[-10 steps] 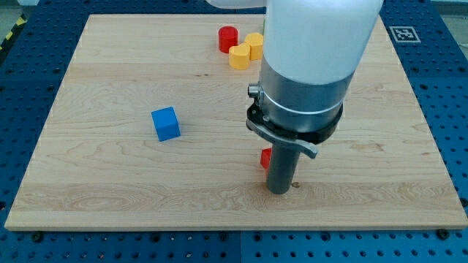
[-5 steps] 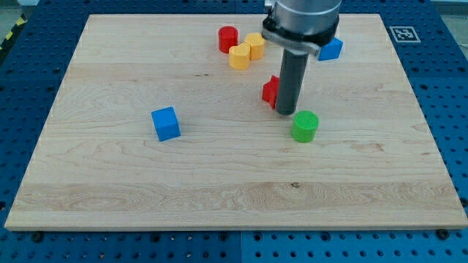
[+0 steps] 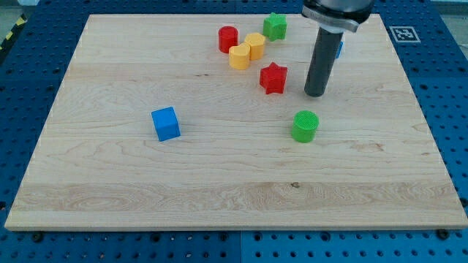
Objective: Push the red star bottom right to the yellow heart
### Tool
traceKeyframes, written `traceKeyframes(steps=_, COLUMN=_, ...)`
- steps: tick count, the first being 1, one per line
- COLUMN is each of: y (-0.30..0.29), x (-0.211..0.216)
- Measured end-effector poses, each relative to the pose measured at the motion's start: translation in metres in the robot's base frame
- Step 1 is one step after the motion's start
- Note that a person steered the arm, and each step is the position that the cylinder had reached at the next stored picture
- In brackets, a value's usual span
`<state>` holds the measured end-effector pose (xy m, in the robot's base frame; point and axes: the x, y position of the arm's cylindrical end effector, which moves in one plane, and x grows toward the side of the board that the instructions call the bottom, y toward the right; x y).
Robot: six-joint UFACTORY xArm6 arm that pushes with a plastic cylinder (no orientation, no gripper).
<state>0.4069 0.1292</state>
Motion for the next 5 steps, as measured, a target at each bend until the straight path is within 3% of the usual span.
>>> traceKeyframes(steps=3, y=-0.048, x=0.002)
traceKeyframes(steps=5, y=-0.059, x=-0.043)
